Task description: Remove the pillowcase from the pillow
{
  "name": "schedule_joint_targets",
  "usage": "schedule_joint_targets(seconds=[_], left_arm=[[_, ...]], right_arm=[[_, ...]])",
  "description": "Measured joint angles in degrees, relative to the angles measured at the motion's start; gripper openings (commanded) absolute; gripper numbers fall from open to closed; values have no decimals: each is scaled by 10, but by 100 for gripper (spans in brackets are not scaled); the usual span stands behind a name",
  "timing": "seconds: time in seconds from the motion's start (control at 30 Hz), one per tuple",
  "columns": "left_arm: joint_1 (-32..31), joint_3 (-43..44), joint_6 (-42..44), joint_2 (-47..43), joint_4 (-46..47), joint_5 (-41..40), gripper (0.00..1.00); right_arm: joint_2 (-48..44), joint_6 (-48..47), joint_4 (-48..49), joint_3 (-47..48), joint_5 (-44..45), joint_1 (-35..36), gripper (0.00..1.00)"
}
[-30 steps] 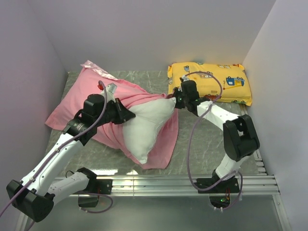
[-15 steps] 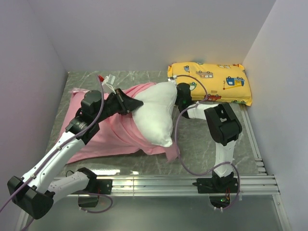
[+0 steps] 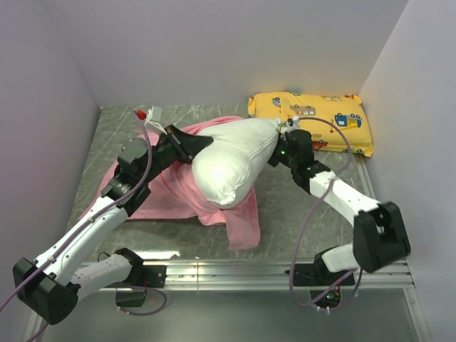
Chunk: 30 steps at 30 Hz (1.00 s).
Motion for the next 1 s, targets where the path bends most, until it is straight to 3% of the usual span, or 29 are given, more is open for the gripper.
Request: schedule_joint_targets(seconds=[0.13,0.27,0.6,0.87,1.0], left_arm=[[-2,-9,-15,13,52,0,1],[-4,-44,-30,10,90,-7,0],[-5,-80,-30,-60,18,-153,1],[-10,-80,-30,22,38,-145,1],[-27,-71,-30,85,51,-126,0]], right_arm=[[-82,-29,-83,-7,77,-15,82],[-103,-39,-125,-7,89,-56,82],[-112,-53,-152,-10,58,-99,82],[-121,-62,-143,-9,7,-104,82],[-160,-104,-147,-9,4,-60,85]])
